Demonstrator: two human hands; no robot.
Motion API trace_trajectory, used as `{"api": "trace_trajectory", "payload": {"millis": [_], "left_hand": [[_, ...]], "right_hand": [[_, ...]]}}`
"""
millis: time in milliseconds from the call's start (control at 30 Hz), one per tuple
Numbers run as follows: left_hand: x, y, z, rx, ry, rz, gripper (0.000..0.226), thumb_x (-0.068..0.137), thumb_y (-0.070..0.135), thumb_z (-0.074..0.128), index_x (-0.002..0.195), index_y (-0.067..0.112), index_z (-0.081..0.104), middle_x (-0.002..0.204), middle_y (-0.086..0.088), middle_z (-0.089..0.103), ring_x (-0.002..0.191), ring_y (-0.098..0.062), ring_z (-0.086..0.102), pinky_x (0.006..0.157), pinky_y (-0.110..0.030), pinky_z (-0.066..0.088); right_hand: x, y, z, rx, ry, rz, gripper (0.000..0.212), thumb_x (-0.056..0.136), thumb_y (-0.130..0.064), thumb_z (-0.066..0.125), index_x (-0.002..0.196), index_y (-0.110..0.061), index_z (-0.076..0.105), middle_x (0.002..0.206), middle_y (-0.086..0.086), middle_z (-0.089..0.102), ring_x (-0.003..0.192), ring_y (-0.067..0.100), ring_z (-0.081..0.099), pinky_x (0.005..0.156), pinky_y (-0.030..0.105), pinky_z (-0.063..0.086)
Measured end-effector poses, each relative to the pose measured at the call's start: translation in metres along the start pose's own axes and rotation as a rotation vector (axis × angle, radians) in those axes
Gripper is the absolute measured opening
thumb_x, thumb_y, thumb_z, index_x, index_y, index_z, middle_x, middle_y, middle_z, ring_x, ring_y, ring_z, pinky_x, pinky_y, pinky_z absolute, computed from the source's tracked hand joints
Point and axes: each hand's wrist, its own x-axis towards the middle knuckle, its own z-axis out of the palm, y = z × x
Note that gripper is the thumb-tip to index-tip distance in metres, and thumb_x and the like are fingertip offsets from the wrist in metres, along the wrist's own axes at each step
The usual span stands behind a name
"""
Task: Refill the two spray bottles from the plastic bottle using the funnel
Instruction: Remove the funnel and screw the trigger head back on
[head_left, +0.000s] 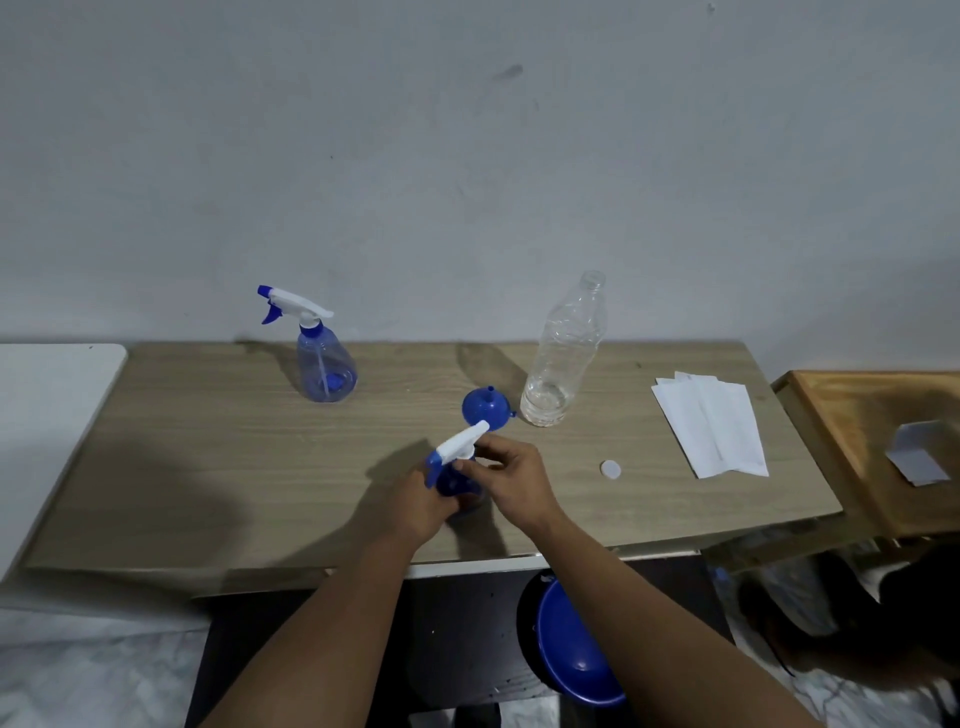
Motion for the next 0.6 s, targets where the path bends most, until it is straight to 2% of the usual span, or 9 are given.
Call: {"api": "trace_trajectory", "payload": {"millis": [100, 267, 300, 400, 467, 533, 600], "left_hand": [[-0.001, -0.001, 0.001, -0.011, 0.004, 0.005, 0.035, 0.081, 0.019, 0.076, 0.114, 0.016, 0.067, 0.088, 0.008, 0.065, 0.072, -0.001, 0.056, 0.053, -0.008, 0.035], [-0.001, -0.004, 0.004, -0.113, 0.027, -0.033, 0.039, 0.081, 0.01, 0.077, 0.118, 0.011, 0.065, 0.096, 0.0, 0.067, 0.07, 0.0, 0.056, 0.054, -0.004, 0.039], [-0.001, -0.004, 0.005, -0.125, 0.033, -0.037, 0.04, 0.081, 0.007, 0.076, 0.119, 0.01, 0.065, 0.097, -0.001, 0.068, 0.072, -0.003, 0.057, 0.055, -0.003, 0.039], [0.0, -0.004, 0.005, -0.087, 0.034, -0.029, 0.04, 0.082, 0.003, 0.072, 0.121, 0.009, 0.065, 0.103, -0.006, 0.07, 0.077, -0.01, 0.058, 0.057, -0.006, 0.039], [0.001, -0.004, 0.006, -0.072, 0.033, -0.044, 0.036, 0.082, 0.0, 0.068, 0.117, 0.006, 0.065, 0.102, -0.011, 0.07, 0.084, -0.019, 0.062, 0.057, -0.01, 0.037], [0.001, -0.005, 0.006, -0.061, 0.052, -0.053, 0.03, 0.083, 0.0, 0.067, 0.113, 0.004, 0.066, 0.094, -0.007, 0.068, 0.082, -0.02, 0.062, 0.056, -0.011, 0.036], [0.0, -0.005, 0.006, -0.066, 0.059, -0.051, 0.028, 0.086, 0.004, 0.068, 0.113, 0.007, 0.067, 0.093, -0.003, 0.067, 0.082, -0.016, 0.06, 0.062, -0.014, 0.038]], "right_hand": [[-0.005, 0.012, 0.001, 0.058, 0.012, 0.037, 0.029, 0.087, -0.01, 0.081, 0.116, -0.017, 0.079, 0.112, 0.002, 0.08, 0.11, 0.021, 0.075, 0.097, 0.043, 0.06], [-0.004, 0.023, 0.0, 0.032, 0.019, 0.046, 0.03, 0.085, -0.005, 0.083, 0.113, -0.013, 0.076, 0.108, 0.005, 0.08, 0.108, 0.022, 0.075, 0.096, 0.045, 0.06], [-0.004, 0.023, 0.001, 0.017, 0.032, 0.054, 0.031, 0.083, -0.005, 0.084, 0.112, -0.012, 0.074, 0.106, 0.004, 0.08, 0.106, 0.02, 0.075, 0.094, 0.044, 0.061], [-0.003, 0.022, 0.011, -0.017, 0.108, 0.051, 0.037, 0.079, -0.012, 0.089, 0.109, -0.014, 0.068, 0.099, -0.003, 0.078, 0.096, 0.011, 0.075, 0.083, 0.027, 0.059], [-0.004, 0.021, 0.018, -0.028, 0.142, 0.041, 0.039, 0.077, -0.016, 0.09, 0.108, -0.018, 0.065, 0.097, -0.007, 0.076, 0.091, 0.008, 0.074, 0.079, 0.023, 0.058], [-0.006, 0.022, 0.022, 0.005, 0.132, 0.029, 0.043, 0.08, -0.012, 0.087, 0.115, -0.02, 0.064, 0.097, -0.009, 0.075, 0.093, 0.007, 0.074, 0.079, 0.021, 0.058], [-0.008, 0.022, 0.022, 0.066, 0.107, 0.031, 0.051, 0.084, -0.005, 0.081, 0.13, -0.018, 0.062, 0.103, -0.013, 0.075, 0.1, 0.005, 0.074, 0.081, 0.017, 0.057]]}}
